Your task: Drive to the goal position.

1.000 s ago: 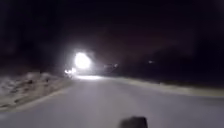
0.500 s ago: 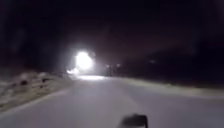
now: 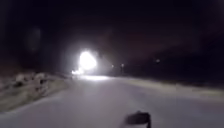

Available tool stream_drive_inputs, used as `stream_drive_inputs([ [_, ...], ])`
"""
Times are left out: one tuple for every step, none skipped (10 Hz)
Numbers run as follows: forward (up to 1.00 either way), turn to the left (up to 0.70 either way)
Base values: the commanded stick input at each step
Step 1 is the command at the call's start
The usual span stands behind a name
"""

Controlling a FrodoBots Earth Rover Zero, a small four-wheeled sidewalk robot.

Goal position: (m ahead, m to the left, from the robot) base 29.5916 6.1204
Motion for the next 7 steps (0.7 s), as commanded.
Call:
stream_drive_inputs([
  [1.0, 0.13],
  [1.0, 0.11],
  [1.0, 0.11],
  [1.0, 0.11],
  [1.0, 0.11],
  [1.0, 0.11],
  [1.0, 0.11],
])
